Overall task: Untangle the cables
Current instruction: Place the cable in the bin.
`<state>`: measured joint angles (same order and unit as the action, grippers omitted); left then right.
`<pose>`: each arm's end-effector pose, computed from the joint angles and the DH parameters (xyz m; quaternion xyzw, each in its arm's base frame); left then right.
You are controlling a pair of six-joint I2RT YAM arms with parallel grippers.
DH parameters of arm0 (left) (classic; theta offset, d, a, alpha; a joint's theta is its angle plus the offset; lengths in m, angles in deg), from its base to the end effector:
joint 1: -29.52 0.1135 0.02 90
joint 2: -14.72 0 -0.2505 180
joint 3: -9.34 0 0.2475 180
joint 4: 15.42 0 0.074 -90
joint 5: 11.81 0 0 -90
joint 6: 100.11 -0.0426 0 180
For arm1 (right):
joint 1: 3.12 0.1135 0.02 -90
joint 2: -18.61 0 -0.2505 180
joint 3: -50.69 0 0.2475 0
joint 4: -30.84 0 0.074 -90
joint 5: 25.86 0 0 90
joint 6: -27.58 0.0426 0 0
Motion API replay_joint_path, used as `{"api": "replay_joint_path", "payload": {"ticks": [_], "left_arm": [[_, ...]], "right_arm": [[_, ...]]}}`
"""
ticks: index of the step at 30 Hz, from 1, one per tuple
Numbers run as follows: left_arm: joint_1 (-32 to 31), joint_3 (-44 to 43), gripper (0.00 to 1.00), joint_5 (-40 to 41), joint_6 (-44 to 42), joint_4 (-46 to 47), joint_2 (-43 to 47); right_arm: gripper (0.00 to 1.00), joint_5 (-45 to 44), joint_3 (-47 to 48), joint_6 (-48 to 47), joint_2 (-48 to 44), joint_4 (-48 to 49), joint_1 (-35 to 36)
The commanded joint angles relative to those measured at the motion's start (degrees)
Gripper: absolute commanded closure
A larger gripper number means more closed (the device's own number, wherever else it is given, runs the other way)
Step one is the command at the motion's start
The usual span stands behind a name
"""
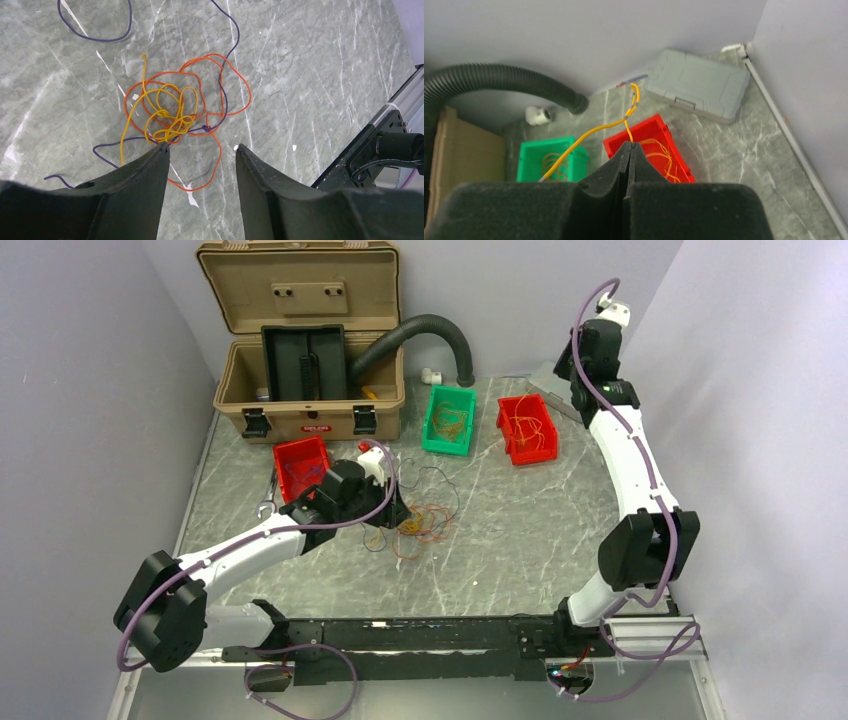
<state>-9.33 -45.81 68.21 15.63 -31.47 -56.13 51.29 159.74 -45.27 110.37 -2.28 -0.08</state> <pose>0.2093 -0.1781 0.2221 0.1414 0.8597 -0.3233 0.3693 0.3751 0.0104 0.4059 0.1643 0.7784 0.0171 0.6056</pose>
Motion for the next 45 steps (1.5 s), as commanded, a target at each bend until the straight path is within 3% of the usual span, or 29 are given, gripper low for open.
{"api": "replay_joint_path", "payload": {"ticks": [1,10,21,30,32,35,39,45], "left_arm": [[-0.34,-1.34,0.44,0.88,-0.79,0.03,1.30],[-0.33,-1.87,0.44,1.14,-1.34,-0.74,0.77],[-0.17,-2.47,0.43,1.48,-1.30,-1.83,-0.64],[-0.09,-2.56,0.41,1.35,-1.73,-2.37,-0.49],[-0.12,-2.64,0.41,1.36,-1.68,-2.69,-0.35],[-0.14,-2.51,0.39,1.12,-1.78,-2.85,0.00],[-0.09,-2.80,0.38,1.27,-2.45,-3.65,-0.32],[-0.09,-2.07,0.35,2.31,-4.49,-2.46,-0.50]], "right_arm": [[1.00,1.30,-2.37,0.42,0.07,5.04,-0.35],[1.00,-1.18,-7.85,-3.62,6.16,9.73,-0.40],[1.00,-3.52,-17.57,-0.70,13.62,10.04,3.09],[1.00,-2.19,-11.29,1.42,23.93,2.95,3.08],[0.92,-2.02,-11.24,1.69,22.64,2.77,3.10],[0.69,-1.91,-12.53,1.50,17.83,3.66,3.10],[0.48,-0.84,-15.19,1.24,10.37,3.97,3.54],[0.28,-0.19,-21.45,-0.08,0.73,3.95,9.43]]}}
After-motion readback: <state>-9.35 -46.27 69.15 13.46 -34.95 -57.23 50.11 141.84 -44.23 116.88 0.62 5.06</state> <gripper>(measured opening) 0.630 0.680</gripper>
